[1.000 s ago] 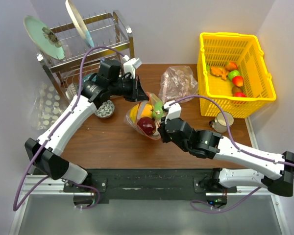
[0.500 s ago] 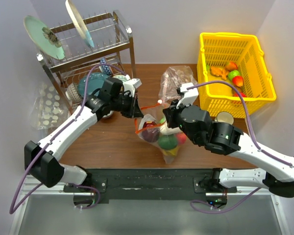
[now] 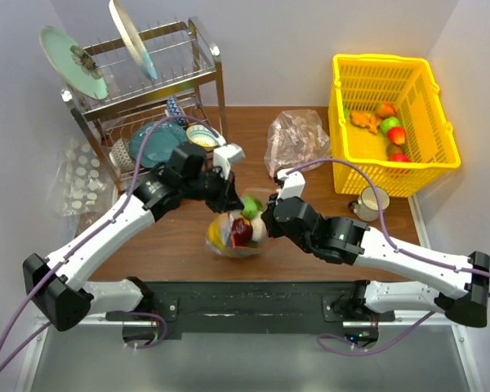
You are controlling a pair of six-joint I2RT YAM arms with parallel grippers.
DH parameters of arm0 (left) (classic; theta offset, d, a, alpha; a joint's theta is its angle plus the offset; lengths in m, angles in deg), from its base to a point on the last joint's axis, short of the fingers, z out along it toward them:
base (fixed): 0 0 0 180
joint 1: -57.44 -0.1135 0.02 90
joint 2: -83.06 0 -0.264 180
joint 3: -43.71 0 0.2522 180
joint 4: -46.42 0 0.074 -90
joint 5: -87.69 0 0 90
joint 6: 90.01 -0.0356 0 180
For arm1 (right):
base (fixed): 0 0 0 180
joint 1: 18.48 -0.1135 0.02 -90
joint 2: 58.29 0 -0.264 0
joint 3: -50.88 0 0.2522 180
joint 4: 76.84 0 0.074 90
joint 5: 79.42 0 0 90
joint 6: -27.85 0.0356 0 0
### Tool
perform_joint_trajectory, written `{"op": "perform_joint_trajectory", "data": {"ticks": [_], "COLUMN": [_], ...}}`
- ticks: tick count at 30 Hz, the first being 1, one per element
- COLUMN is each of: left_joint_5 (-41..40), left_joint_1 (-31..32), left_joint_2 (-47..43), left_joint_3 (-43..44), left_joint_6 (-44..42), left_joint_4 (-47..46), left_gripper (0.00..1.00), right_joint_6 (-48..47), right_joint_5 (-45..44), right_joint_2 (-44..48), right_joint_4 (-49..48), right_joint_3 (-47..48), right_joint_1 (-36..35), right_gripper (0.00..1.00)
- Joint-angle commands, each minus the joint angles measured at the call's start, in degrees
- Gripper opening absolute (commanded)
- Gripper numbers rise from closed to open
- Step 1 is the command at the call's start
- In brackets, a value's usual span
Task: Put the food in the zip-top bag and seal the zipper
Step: Adjust the zipper food storage bag at the center of the board.
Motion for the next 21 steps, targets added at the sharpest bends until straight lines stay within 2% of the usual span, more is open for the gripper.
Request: {"op": "perform_joint_trajectory", "data": {"ticks": [1, 4, 10, 14, 21], "left_joint_5": [-2.3, -4.5, -7.4, -8.2, -7.5], "left_joint_1": [5.8, 7.7, 8.7, 8.7, 8.8], "left_joint_2": [-3.1, -5.1, -8.8, -8.9, -5.0], "left_joint_3": [-3.4, -9.1, -10.6, -8.3, -4.0], "left_joint_6": [0.0, 2.5, 4.4, 4.2, 3.6], "left_joint_4": [-4.3, -7.9, -8.3, -7.3, -7.6], "left_gripper": [0.0, 0.0, 0.0, 0.02, 0.05], "right_joint_6": [6.1, 11.2, 16.9, 19.4, 20.6], "right_joint_5": [5.9, 5.3, 0.7, -2.8, -3.6], "right_joint_2": [1.2, 3.1, 14.6, 16.8, 13.3], "right_joint_4": [-8.5, -9.8, -16.2, -15.8, -13.5], "right_joint_3": [-3.7, -7.8, -15.9, -15.2, -11.0], "right_joint_1": [0.0, 0.0, -0.1, 0.0, 0.0], "right_gripper": [0.0, 0.0, 0.0, 0.0, 0.0]}}
